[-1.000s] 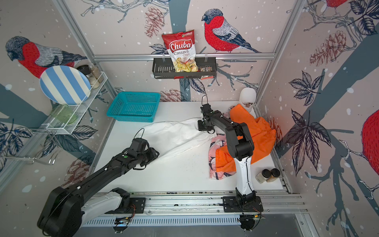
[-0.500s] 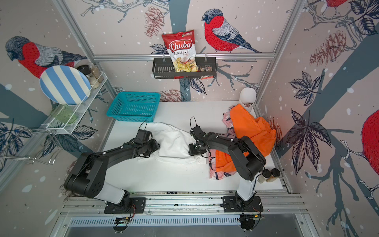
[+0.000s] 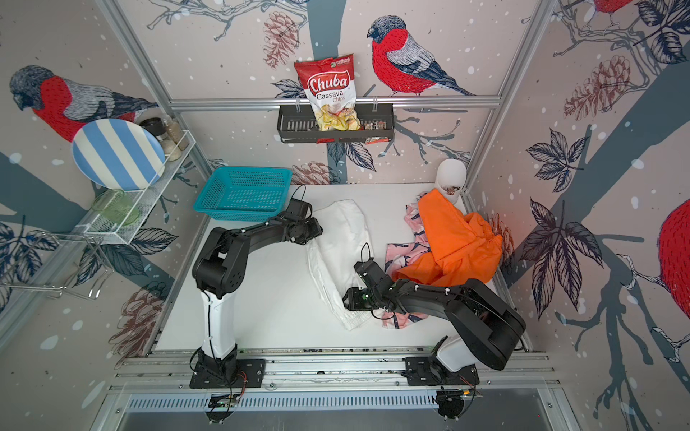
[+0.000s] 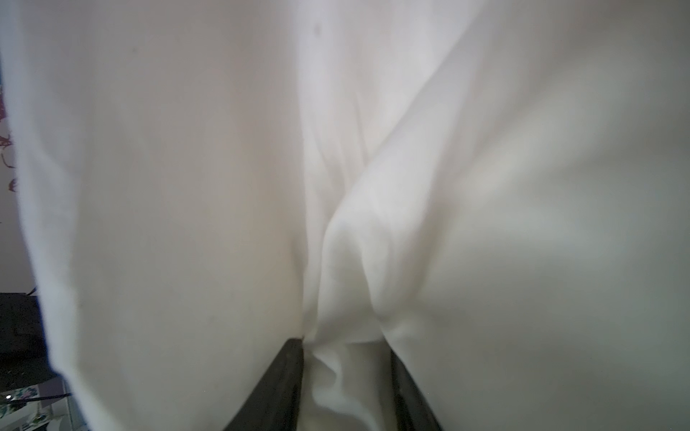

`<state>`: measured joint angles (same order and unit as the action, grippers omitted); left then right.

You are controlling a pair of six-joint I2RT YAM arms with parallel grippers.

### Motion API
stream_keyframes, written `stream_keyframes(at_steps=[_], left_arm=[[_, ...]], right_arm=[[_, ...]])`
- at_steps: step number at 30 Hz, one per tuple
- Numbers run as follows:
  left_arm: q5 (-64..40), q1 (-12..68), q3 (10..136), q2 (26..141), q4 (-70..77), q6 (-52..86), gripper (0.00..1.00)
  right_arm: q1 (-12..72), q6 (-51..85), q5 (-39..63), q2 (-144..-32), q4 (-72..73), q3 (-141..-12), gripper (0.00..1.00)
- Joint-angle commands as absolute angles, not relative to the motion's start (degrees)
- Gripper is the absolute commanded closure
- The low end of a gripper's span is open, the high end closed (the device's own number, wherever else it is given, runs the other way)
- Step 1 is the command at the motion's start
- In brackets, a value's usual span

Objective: Roll up the shorts
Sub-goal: Adjust the shorts at the center of the board.

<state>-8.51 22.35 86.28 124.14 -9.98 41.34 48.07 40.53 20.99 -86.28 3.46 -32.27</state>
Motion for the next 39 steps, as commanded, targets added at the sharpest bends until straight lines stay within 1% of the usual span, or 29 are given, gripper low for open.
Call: stream_keyframes(at_steps=[1,2,3,6,10,13,14,16,19,21,23,26,28,31,35,38,39], left_arm=[[-7.8,22.3,96.4,131.5,-19.3,39.8,0.50],[-8.0,22.3,101.0,134.4,-20.0,39.3,0.50],[-7.9,22.2,105.6,137.6,-20.6,38.5,0.50],[-7.7,21.8,120.1,146.4,-23.0,37.2,0.49],[-10.3,20.1,137.0,154.7,-24.8,36.8,0.49],[-13.0,18.8,143.3,154.7,-24.5,37.2,0.49],[-13.2,18.7,143.4,152.9,-24.4,37.0,0.49],[-12.8,19.0,141.5,147.7,-24.8,35.5,0.48],[-11.0,20.5,134.2,137.1,-25.5,33.1,0.47],[-8.4,22.0,127.6,129.6,-27.5,32.2,0.47],[-6.9,23.5,120.3,122.5,-28.9,32.0,0.47],[-4.1,25.9,106.5,111.1,-28.8,33.1,0.46],[-1.9,27.4,96.4,103.5,-28.1,34.5,0.46],[-1.1,27.9,81.1,92.8,-26.6,37.4,0.45],[-3.6,28.0,63.0,80.5,-24.1,40.7,0.44],[-6.8,28.3,52.2,74.5,-23.0,42.7,0.44],[-7.6,28.4,48.9,72.9,-22.5,43.4,0.44]], right_arm=[[47.7,42.2,21.2,-90.7,1.1,-34.0,0.53],[47.6,42.7,21.3,-92.3,3.2,-35.2,0.49],[47.5,44.3,20.8,-93.9,5.9,-36.0,0.48],[47.3,47.8,21.9,-98.5,15.1,-38.5,0.47],[46.5,48.2,21.8,-100.5,20.1,-43.7,0.46],[45.4,46.9,26.5,-98.9,22.4,-46.8,0.42],[45.1,45.9,26.9,-97.5,20.7,-47.6,0.42],[44.8,43.7,24.1,-94.2,13.7,-49.3,0.40],[44.5,40.9,18.0,-89.0,0.3,-51.1,0.40],[44.2,40.2,11.7,-85.3,-7.7,-50.8,0.38],[43.7,39.7,8.9,-83.4,-12.6,-49.9,0.38],[43.8,39.9,4.8,-81.2,-16.2,-47.3,0.39],[43.8,40.3,3.6,-80.4,-16.4,-44.9,0.39],[44.3,41.3,4.7,-81.0,-13.2,-41.5,0.44],[47.0,43.7,11.7,-83.6,-4.8,-39.2,0.50],[49.0,46.4,17.7,-84.7,2.4,-38.8,0.54],[49.2,47.1,18.3,-84.7,3.2,-39.1,0.54]])
